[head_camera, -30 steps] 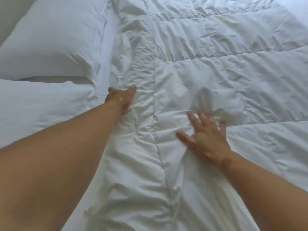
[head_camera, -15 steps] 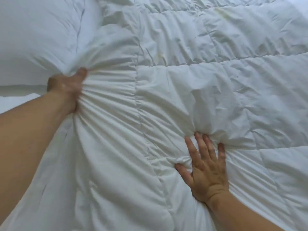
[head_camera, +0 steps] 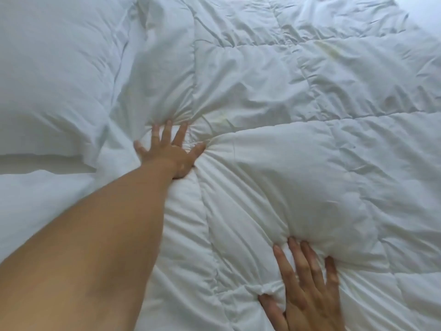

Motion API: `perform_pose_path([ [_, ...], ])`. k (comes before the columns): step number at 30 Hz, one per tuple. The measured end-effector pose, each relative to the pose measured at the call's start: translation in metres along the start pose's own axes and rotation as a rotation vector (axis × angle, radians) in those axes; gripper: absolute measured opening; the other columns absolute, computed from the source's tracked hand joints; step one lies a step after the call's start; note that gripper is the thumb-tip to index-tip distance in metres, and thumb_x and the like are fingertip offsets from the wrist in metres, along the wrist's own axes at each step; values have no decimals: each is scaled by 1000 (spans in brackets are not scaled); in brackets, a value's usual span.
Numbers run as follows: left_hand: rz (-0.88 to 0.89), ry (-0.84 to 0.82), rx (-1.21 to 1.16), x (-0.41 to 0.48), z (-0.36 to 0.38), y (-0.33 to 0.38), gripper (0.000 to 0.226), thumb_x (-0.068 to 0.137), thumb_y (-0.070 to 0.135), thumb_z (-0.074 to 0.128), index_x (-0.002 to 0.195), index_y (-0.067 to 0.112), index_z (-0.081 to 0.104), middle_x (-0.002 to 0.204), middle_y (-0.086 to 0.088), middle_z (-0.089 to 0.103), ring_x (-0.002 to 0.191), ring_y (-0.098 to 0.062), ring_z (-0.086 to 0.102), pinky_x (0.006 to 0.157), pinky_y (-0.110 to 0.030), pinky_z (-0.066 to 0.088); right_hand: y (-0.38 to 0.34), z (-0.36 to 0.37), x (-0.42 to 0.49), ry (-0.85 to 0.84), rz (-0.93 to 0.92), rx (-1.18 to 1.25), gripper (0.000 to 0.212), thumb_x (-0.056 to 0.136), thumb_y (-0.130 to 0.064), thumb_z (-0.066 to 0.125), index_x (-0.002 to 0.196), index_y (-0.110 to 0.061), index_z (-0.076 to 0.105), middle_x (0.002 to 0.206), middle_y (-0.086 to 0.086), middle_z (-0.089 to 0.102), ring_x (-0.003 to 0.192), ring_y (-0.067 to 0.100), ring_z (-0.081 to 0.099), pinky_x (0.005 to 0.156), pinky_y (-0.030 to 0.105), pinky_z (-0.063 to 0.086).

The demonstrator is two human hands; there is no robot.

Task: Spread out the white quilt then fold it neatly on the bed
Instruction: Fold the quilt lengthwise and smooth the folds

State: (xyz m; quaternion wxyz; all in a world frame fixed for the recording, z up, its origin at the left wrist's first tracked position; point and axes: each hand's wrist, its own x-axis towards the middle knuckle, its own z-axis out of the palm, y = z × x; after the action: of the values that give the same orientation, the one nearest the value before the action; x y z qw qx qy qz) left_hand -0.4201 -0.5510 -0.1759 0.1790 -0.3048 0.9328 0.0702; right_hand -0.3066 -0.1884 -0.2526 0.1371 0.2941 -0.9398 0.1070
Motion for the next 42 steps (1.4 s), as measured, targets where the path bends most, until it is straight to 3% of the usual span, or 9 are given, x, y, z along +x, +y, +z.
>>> perform_pose_path([
  [6, -78, -106, 68, -18, -8, 25, 83, 86, 83, 7, 154, 41, -18, 164, 4, -27, 151, -28, -21, 116, -67, -2, 10, -5, 6, -118, -2, 77, 86, 72, -66, 56, 146, -22, 54, 153, 10, 47, 141, 32, 45, 111, 69, 27],
  [11, 202, -61, 69, -138, 48, 41, 81, 91, 76, 14, 157, 36, -10, 166, -6, -18, 153, -29, -17, 121, -56, -7, 10, -14, 8, -200, 41, 88, 81, 81, -69, 48, 150, -26, 47, 158, 6, 41, 144, 30, 39, 117, 64, 20],
  [15, 334, 67, 112, -248, 111, 19, 79, 86, 69, -3, 157, 34, -13, 166, -6, -20, 152, -29, -18, 121, -54, -9, 8, -23, 6, -257, 63, 57, 82, 82, -74, 37, 152, -31, 40, 160, 4, 38, 147, 27, 34, 119, 61, 15],
  [21, 197, 24, -88, -385, 165, -56, 79, 78, 83, -12, 148, 49, -27, 157, 14, -38, 148, -15, -31, 122, -55, -7, -41, -65, -35, -533, 170, 89, 94, 82, -81, 1, 161, -29, -2, 170, 2, -6, 156, 20, -8, 124, 54, -3],
  [27, -129, -14, -325, -538, 199, -84, 121, 57, 104, 26, 156, 42, -5, 166, -4, 8, 152, -26, 12, 121, -45, 23, -122, -136, -222, -594, -54, 288, 94, 82, -77, 44, 160, -27, 26, 168, 11, 17, 155, 28, 14, 121, 56, 16],
  [31, -385, -112, -368, -596, 198, -76, 118, 58, 97, 44, 153, 46, -3, 153, -11, 25, 138, -35, 33, 110, -45, 39, -130, -156, -281, -603, -127, 264, 80, 92, -68, 42, 159, -28, 26, 168, 8, 17, 155, 28, 14, 120, 55, 17],
  [36, -459, -177, -404, -646, 211, -37, 84, 88, 71, 44, 153, 27, 14, 125, -18, 59, 112, -40, 61, 91, -42, 50, -124, -175, -315, -669, -164, 345, 76, 97, -65, 27, 162, -30, 7, 170, -5, -5, 154, 13, -16, 124, 44, -7],
  [40, -157, -40, -180, -662, 211, -91, 42, 101, 26, 34, 116, 6, 67, 101, -35, 66, 62, -46, 68, 47, -47, 57, -119, -213, -338, -733, -224, 359, 72, 97, -61, 28, 161, -30, 13, 170, -4, -3, 155, 14, -11, 125, 48, -2],
  [42, -33, -47, -6, -661, 219, -139, 33, 86, 9, 50, 108, 4, 73, 110, -39, 61, 56, -44, 67, 42, -47, 56, -103, -231, -360, -719, -274, 318, 71, 95, -62, 31, 159, -32, 20, 170, -3, 1, 156, 16, -6, 124, 52, -3],
])
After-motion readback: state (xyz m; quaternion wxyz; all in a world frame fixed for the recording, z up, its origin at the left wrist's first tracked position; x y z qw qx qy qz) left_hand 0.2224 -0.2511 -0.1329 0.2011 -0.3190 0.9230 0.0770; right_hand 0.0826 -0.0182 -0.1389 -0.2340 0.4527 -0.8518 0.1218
